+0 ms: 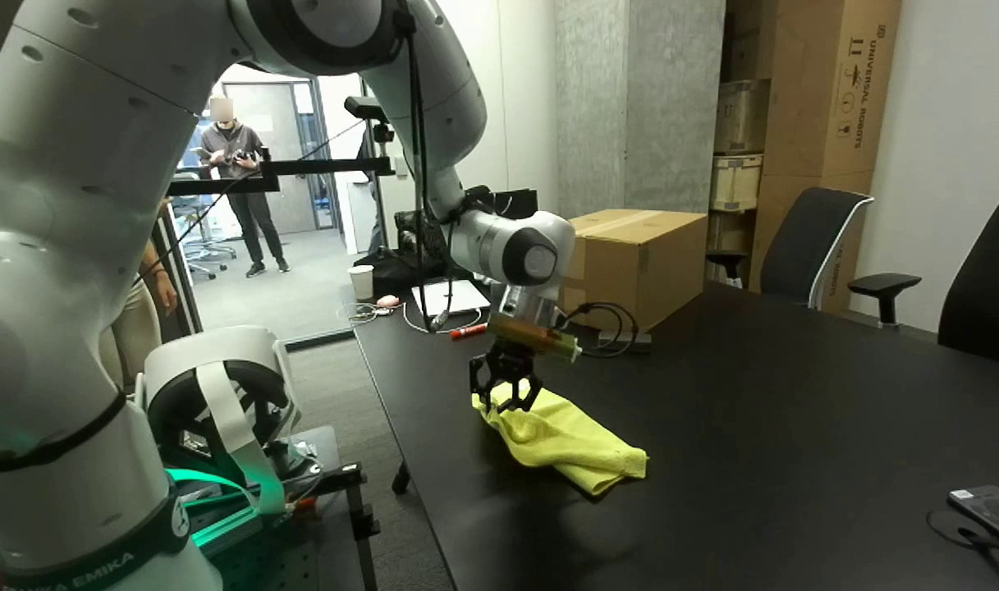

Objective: Fold the cloth on the table

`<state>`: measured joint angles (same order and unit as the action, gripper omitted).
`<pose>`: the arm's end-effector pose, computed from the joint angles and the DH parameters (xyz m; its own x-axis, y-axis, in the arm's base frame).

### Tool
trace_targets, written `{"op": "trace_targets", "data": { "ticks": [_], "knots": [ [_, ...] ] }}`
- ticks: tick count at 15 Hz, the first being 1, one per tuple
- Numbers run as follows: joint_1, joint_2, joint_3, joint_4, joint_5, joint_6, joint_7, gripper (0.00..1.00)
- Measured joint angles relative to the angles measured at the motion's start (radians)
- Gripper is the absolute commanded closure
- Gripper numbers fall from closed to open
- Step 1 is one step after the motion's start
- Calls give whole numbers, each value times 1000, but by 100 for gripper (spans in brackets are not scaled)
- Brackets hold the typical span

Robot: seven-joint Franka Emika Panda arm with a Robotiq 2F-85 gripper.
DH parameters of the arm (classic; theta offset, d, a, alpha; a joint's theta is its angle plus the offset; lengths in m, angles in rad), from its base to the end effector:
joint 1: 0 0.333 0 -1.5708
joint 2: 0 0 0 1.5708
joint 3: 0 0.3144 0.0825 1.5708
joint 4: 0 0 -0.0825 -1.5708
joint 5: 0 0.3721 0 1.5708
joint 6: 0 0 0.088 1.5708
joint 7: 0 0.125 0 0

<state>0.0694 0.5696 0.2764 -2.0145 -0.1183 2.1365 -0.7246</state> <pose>0.5039 0.1807 0.1410 0.3600 0.8992 -0.2486 0.8412 -0.4281 -0.3305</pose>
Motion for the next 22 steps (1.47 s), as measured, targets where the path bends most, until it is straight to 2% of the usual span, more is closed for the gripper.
{"op": "trace_targets", "data": {
  "ticks": [5, 11, 16, 22],
  "knots": [
    [73, 22, -18, 176, -75, -159, 5, 92],
    [188, 130, -22, 393, -207, -269, 3, 92],
    [265, 226, -22, 543, -254, -299, -16, 92],
    [300, 311, -25, 678, -255, -304, -30, 91]
  ]
}}
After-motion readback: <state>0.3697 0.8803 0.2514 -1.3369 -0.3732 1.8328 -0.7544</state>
